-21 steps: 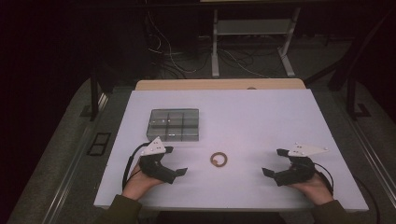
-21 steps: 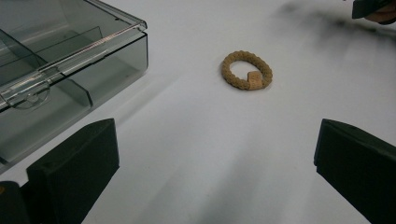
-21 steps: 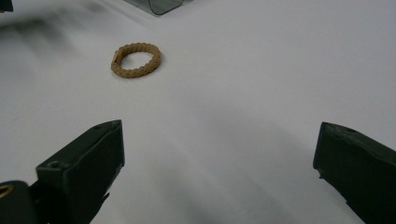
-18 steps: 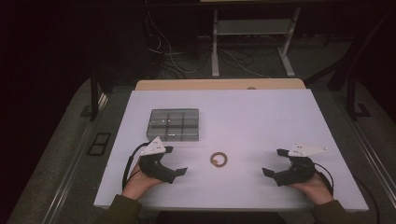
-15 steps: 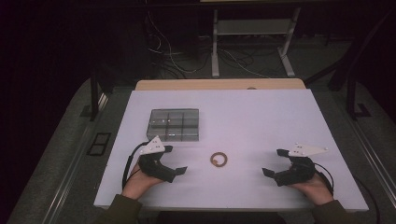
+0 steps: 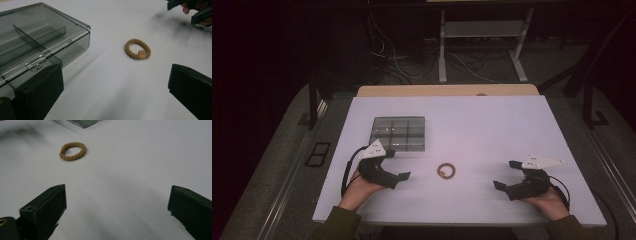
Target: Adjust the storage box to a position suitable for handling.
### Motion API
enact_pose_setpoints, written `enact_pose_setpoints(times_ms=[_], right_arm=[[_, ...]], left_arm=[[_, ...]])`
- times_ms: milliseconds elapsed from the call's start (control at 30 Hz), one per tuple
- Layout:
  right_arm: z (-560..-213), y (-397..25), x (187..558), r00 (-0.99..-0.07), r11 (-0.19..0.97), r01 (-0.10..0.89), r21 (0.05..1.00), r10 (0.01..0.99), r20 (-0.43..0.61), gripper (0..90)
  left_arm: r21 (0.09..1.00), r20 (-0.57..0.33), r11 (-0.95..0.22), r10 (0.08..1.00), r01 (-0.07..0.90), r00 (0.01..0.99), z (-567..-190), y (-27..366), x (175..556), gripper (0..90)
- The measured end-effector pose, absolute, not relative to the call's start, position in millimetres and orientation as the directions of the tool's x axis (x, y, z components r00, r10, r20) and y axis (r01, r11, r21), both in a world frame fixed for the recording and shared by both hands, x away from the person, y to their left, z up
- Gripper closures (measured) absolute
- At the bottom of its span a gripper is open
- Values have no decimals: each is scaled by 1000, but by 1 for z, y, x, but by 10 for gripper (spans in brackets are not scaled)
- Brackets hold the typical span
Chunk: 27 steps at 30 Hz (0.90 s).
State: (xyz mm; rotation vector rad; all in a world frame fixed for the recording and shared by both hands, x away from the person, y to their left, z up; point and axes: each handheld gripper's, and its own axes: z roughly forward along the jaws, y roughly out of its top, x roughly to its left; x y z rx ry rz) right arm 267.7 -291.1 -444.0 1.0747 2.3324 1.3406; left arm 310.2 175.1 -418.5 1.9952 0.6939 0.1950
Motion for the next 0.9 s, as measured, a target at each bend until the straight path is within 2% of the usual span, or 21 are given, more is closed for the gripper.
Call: enact_pose_setpoints(times_ms=[900], right_arm=[[-444, -291, 268, -704, 307, 476, 824, 695, 148, 15]], left_arm=[[874, -143, -294, 605, 387, 783, -401, 194, 339, 0]])
